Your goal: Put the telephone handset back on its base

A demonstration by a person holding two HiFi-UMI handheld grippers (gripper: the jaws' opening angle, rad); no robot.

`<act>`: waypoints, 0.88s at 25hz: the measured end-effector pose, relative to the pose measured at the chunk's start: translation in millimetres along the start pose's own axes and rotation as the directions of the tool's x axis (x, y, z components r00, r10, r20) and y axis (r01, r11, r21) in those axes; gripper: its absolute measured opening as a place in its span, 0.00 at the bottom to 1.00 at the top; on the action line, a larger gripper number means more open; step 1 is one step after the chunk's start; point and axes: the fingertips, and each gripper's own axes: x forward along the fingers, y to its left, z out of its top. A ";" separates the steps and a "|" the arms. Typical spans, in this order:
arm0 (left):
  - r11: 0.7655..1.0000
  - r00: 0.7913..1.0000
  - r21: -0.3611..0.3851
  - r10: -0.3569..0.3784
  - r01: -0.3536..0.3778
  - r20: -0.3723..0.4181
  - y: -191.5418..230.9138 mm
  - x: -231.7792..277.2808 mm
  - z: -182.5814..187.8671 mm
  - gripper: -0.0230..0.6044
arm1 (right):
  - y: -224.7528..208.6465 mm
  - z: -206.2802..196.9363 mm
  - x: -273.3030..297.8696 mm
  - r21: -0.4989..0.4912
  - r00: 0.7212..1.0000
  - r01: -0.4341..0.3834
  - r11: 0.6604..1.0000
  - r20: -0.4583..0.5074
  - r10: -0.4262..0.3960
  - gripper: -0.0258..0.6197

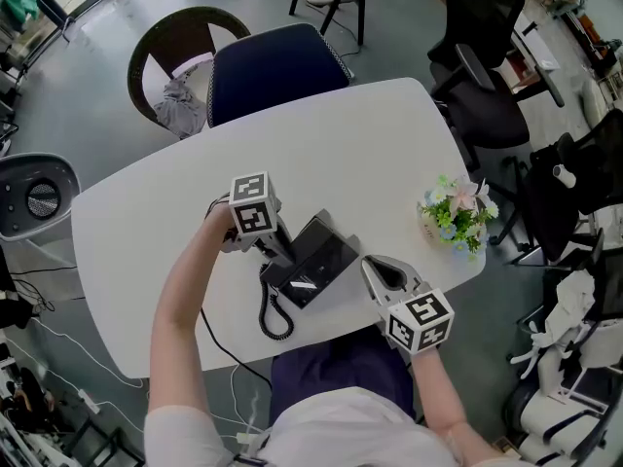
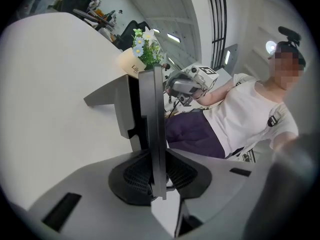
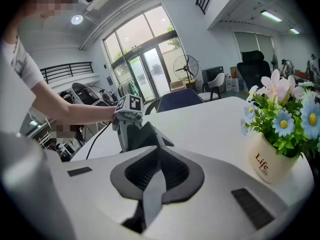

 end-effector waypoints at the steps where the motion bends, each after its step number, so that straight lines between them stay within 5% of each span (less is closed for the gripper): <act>1: 1.000 1.000 0.003 -0.007 0.007 -0.011 -0.4 1.1 0.1 0.18 | 0.2 0.2 0.3 -0.001 1.000 0.000 1.000 0.000 0.000 0.10; 16: 1.000 0.996 0.004 0.020 -0.019 -0.089 4.9 1.8 -2.7 0.19 | -1.7 -1.0 4.4 -0.002 1.000 -0.013 1.000 -0.002 0.013 0.10; 22: 0.995 0.998 -0.078 0.061 -0.062 -0.011 6.7 -2.5 -1.1 0.19 | -1.8 1.0 2.9 0.004 1.000 -0.006 1.000 0.003 0.006 0.10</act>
